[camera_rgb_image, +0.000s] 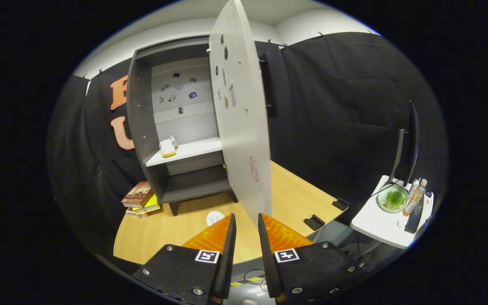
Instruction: Open the shoe cabinet door, grab the shoes and put them into the shoe cabinet, then close the shoe cabinet door.
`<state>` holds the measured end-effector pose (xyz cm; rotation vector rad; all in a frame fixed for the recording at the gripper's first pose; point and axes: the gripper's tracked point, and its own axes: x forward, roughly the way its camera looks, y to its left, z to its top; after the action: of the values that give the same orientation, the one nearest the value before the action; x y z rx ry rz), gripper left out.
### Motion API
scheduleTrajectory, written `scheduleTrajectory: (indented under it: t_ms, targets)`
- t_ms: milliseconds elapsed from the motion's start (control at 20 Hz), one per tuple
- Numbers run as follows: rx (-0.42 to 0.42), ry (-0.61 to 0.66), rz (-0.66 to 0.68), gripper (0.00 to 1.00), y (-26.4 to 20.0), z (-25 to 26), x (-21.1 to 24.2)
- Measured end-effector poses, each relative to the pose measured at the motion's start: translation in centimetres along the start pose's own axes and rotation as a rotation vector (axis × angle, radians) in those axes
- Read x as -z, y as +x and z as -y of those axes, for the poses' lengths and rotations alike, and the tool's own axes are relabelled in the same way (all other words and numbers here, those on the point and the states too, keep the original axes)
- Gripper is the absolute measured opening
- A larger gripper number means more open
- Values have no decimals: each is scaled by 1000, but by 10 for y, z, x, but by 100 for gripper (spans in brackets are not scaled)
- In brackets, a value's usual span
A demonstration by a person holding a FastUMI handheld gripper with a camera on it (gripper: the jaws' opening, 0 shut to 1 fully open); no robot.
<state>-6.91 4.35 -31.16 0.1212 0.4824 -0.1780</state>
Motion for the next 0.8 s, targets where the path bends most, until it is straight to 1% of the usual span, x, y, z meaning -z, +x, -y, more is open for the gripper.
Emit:
scheduleTrajectory:
  t_ms: [100,200,450,600,800]
  targets:
    - [-38,-25,-37,34,16,-25,20]
    - [-82,-62,-73,40,35,-53,39]
    - [-167,-196,-163,49,92,-104,90]
    - [-177,-254,-241,55,135,-120,129]
    - [-166,-320,-356,56,187,-121,180]
